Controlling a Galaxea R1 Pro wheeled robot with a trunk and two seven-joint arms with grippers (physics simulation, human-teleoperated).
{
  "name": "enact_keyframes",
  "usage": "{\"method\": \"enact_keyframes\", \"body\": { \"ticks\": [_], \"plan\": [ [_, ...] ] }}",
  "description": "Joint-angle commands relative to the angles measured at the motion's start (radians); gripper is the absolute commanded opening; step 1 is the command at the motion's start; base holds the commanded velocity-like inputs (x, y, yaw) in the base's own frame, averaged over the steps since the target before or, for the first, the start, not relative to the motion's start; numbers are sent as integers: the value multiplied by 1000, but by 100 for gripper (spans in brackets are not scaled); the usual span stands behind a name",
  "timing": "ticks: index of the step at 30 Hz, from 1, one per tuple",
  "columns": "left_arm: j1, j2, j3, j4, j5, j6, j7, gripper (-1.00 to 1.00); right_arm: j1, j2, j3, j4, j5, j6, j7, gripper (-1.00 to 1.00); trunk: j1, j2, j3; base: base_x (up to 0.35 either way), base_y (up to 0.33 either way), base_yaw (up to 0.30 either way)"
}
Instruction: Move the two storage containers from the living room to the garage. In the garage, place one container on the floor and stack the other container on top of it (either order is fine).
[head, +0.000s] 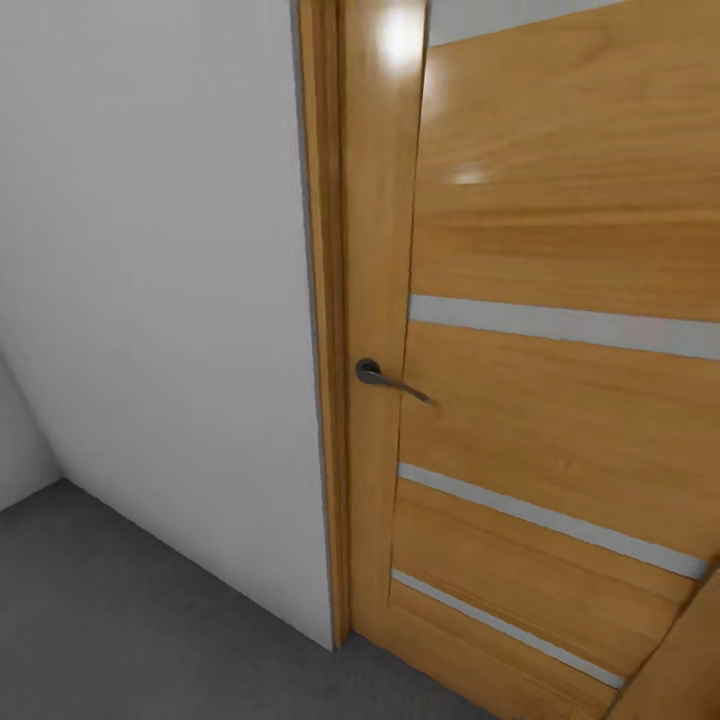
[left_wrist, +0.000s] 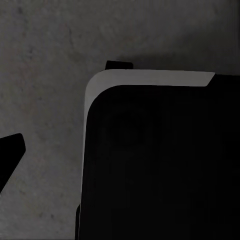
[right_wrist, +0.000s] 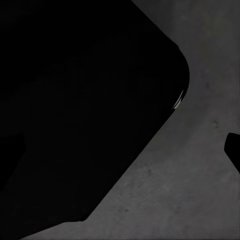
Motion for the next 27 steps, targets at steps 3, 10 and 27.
{"method": "enact_keyframes", "body": {
  "ticks": [3,10,27],
  "plan": [
    [0,0,0,0,9,-3,-1,100,0,-1,3,0,-1,-2,0,100,0,0,-1,0,0,-243],
    [0,0,0,0,9,-3,0,100,0,-1,3,0,-1,-2,0,100,0,0,-1,0,0,-243],
    [0,0,0,0,8,-4,-1,100,0,0,3,0,-1,-2,0,100,0,0,-1,0,0,-243]
  ]
}}
